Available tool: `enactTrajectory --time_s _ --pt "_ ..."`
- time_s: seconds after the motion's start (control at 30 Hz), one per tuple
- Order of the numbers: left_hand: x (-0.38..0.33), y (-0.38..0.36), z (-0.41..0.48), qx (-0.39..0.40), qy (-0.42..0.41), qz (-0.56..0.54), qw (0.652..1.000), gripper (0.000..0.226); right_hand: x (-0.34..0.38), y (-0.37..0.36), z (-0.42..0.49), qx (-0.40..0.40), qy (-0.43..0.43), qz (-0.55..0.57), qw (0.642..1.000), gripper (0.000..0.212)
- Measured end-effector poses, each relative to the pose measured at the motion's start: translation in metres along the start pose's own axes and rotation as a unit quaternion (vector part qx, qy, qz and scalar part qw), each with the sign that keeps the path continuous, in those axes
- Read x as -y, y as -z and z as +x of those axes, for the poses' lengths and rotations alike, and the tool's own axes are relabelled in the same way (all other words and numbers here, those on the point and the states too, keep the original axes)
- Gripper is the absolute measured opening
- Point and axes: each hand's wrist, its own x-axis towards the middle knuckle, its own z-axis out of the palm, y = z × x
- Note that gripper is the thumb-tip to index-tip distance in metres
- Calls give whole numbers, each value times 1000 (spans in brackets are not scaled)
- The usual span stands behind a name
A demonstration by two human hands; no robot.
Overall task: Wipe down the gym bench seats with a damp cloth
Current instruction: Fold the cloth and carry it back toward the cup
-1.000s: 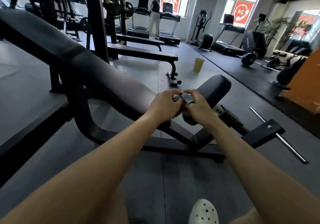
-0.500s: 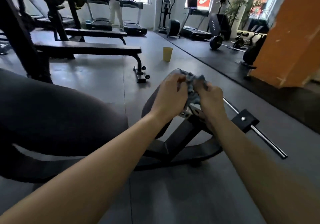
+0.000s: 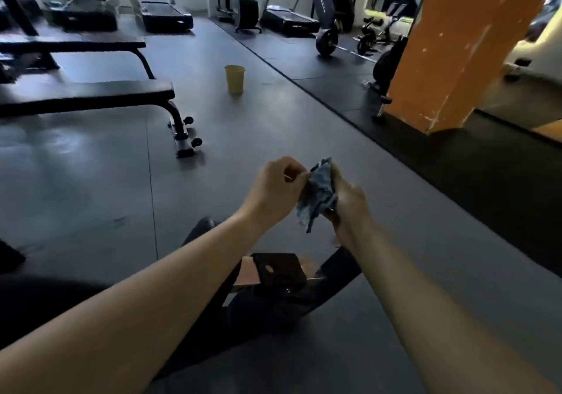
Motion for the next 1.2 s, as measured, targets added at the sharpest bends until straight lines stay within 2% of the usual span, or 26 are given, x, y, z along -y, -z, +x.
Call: enactTrajectory --time_s 0.1,0.4,0.53,0.63,0.7,0.73,0.93,1.2 --pt "-71 7 34 20 27 38 999 10 72 19 -1 13 -23 -16 1000 46" --pt "-325 6 143 125 119 90 981 14 322 105 -40 70 -44 -67 994 28" --pt "-390 -15 178 107 133 78 982 21 403 137 -39 82 -27 -90 992 24" --pt "-421 -45 199 97 165 -1 982 40 442 161 -20 53 -12 -92 994 26" --pt "-436 -66 212 140 187 -57 971 59 460 175 -5 37 -8 -86 996 24" --pt "-442 -77 218 156 185 -76 967 60 469 179 3 34 -8 -83 996 25" --pt "-440 -154 288 124 132 -50 982 11 495 214 83 -7 -23 -72 997 24" --pt "-433 -277 410 119 183 -82 973 11 531 291 230 -48 -65 -102 991 25"
